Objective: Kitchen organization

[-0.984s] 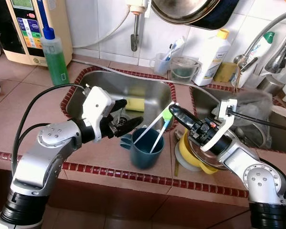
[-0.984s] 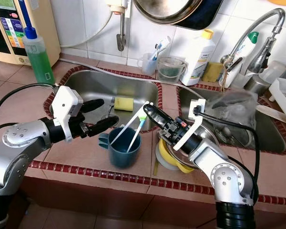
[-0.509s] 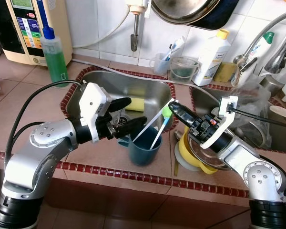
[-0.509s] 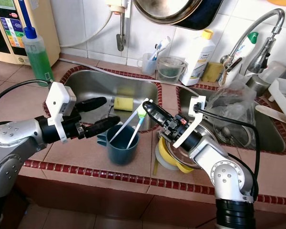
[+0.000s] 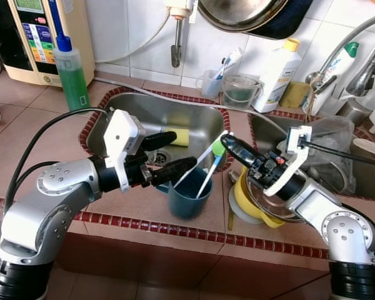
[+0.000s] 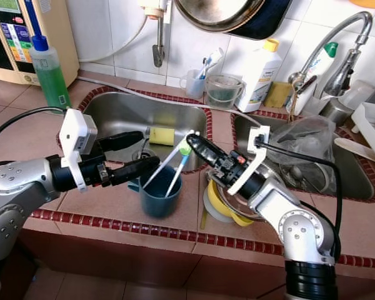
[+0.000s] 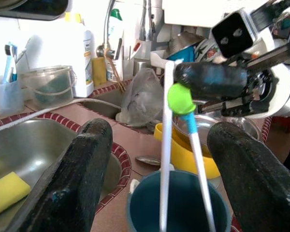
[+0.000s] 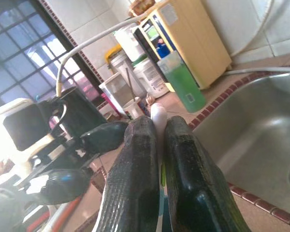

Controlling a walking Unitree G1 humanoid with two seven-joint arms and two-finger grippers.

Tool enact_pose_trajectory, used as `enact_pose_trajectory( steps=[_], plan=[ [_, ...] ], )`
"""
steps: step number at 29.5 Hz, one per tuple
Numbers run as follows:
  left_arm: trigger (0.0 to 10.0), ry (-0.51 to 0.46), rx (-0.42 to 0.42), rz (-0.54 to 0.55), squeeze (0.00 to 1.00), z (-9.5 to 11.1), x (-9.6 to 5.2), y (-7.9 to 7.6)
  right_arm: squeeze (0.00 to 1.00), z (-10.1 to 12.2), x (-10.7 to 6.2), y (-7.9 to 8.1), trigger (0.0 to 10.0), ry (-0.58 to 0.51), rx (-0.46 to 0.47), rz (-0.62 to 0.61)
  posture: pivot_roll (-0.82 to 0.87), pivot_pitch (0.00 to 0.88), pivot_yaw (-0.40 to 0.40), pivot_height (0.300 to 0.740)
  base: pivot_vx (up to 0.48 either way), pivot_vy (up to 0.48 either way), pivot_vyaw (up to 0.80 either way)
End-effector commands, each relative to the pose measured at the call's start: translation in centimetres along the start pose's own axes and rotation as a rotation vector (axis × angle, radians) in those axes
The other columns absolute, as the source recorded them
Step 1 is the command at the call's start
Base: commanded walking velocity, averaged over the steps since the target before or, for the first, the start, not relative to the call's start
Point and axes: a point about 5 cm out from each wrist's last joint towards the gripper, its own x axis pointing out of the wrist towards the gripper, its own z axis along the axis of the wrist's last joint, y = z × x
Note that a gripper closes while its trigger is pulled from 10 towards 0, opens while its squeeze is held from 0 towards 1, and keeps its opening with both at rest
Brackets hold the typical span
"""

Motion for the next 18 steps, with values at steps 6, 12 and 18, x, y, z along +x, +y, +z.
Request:
enact_pose_trajectory(
  steps=[6, 12, 18],
  plan=[
    [10.0, 0.002, 0.014, -0.026, 0.0, 0.4, 0.2, -0.1, 0.0, 1.8, -0.6, 0.9, 10.0, -0.032, -0.038, 0.045, 0.01, 0.017, -0.115, 0.74, 0.0, 0.0, 0.0],
    [10.0, 0.003, 0.012, -0.028, 0.0, 0.4, 0.4, 0.0, 0.0, 2.9, -0.8, 1.2, 10.0, -0.045, -0.047, 0.073, 0.0, 0.014, -0.111, 0.74, 0.0, 0.0, 0.0],
    [10.0, 0.001, 0.013, -0.03, 0.0, 0.4, 0.5, 0.0, 0.0, 3.9, -0.9, 1.6, 10.0, -0.059, -0.048, 0.109, 0.0, 0.008, -0.109, 0.74, 0.0, 0.0, 0.0]
  ],
)
